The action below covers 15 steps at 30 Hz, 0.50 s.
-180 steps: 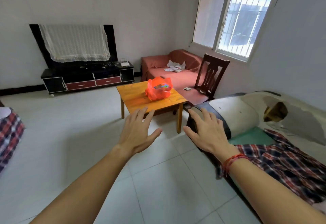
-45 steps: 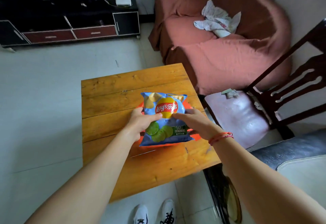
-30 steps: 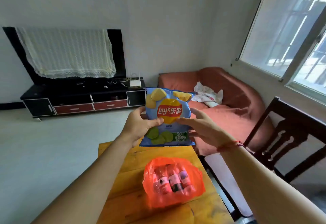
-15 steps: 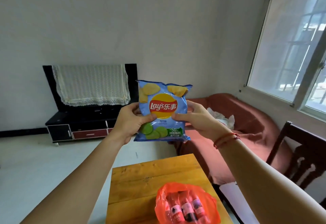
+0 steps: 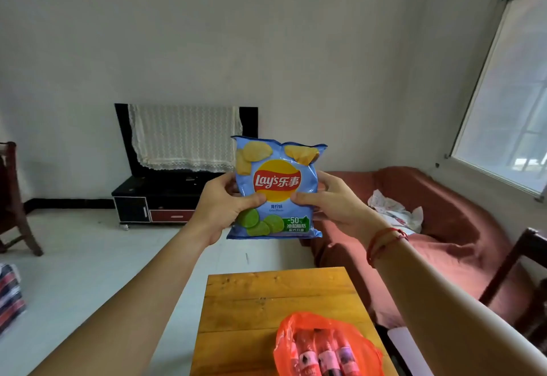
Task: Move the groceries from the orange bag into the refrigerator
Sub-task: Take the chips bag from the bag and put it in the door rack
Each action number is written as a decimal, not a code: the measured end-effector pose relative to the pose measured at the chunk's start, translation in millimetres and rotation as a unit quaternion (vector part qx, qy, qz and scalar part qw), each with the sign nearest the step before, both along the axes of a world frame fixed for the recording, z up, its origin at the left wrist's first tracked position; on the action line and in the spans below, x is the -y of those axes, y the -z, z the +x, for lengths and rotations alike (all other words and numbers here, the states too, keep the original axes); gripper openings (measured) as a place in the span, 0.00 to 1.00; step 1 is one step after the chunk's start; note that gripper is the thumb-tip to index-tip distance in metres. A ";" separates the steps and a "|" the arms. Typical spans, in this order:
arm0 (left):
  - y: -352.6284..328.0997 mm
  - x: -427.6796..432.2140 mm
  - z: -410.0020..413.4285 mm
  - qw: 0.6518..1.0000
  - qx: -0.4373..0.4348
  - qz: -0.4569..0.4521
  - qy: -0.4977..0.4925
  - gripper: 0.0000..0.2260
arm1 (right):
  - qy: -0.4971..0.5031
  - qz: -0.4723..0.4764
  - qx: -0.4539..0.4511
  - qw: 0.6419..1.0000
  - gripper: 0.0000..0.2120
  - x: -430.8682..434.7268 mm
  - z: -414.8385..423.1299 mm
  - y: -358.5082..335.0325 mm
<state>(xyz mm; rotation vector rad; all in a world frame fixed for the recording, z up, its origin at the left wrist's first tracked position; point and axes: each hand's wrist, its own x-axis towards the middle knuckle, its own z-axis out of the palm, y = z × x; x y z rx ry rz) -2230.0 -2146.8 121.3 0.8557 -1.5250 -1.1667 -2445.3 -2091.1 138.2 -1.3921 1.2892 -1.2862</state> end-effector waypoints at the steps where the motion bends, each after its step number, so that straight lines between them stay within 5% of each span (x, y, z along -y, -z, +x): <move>1: 1.1 -1.9 6.6 1.000 0.002 -0.001 -0.014 0.15 | -0.013 0.002 0.003 1.000 0.18 4.1 5.0 0.9; 15: 11.5 -96.4 108.8 0.971 -0.023 0.017 -0.238 0.17 | -0.264 0.017 -0.003 0.964 0.20 34.3 110.9 12.1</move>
